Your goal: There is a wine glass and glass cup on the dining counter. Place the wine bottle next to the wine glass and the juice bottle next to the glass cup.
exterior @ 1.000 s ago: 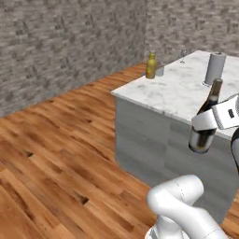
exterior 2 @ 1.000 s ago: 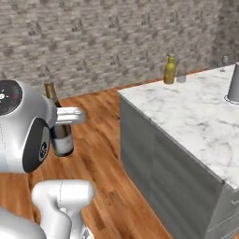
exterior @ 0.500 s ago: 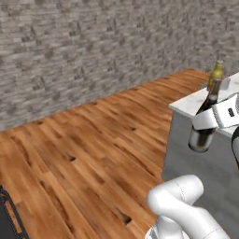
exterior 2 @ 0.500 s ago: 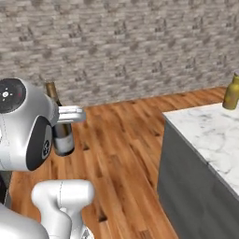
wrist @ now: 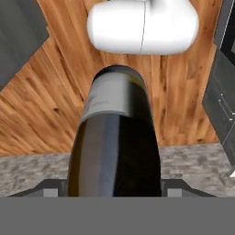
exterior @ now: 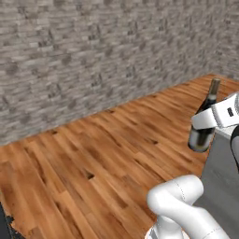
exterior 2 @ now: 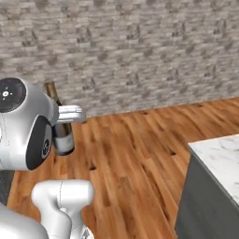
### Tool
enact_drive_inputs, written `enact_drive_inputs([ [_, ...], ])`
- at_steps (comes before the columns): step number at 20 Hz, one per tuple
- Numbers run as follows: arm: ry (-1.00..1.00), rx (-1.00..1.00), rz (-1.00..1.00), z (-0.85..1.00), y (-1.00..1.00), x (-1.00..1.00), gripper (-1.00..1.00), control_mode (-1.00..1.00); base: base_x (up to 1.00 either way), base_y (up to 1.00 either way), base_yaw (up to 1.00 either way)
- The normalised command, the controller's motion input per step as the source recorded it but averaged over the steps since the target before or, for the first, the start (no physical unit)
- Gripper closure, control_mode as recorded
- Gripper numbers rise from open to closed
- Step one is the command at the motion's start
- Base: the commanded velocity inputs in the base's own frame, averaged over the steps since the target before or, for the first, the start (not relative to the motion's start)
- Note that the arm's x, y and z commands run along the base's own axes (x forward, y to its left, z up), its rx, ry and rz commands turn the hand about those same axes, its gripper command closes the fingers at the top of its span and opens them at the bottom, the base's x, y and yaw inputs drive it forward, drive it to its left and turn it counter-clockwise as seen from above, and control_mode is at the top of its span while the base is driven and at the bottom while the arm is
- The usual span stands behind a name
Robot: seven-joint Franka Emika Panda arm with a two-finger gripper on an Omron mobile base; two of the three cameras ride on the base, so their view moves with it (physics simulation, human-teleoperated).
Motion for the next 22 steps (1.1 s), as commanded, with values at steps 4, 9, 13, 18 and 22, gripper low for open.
enact_drive_inputs([
  [4,0.0,0.0,0.0,0.0,0.0,0.0,1.0,1.0,1.0,0.0,-0.22],
  [9,0.0,0.0,0.0,0.0,0.0,0.0,1.0,1.0,1.0,0.0,-0.41],
  [13,0.0,0.0,0.0,0.0,0.0,0.0,1.0,1.0,1.0,0.12,-0.49],
  [18,0.0,0.0,0.0,0.0,0.0,0.0,1.0,1.0,0.91,0.2,-0.56],
  [22,0.0,0.0,0.0,0.0,0.0,0.0,1.0,1.0,0.83,0.29,-0.6],
])
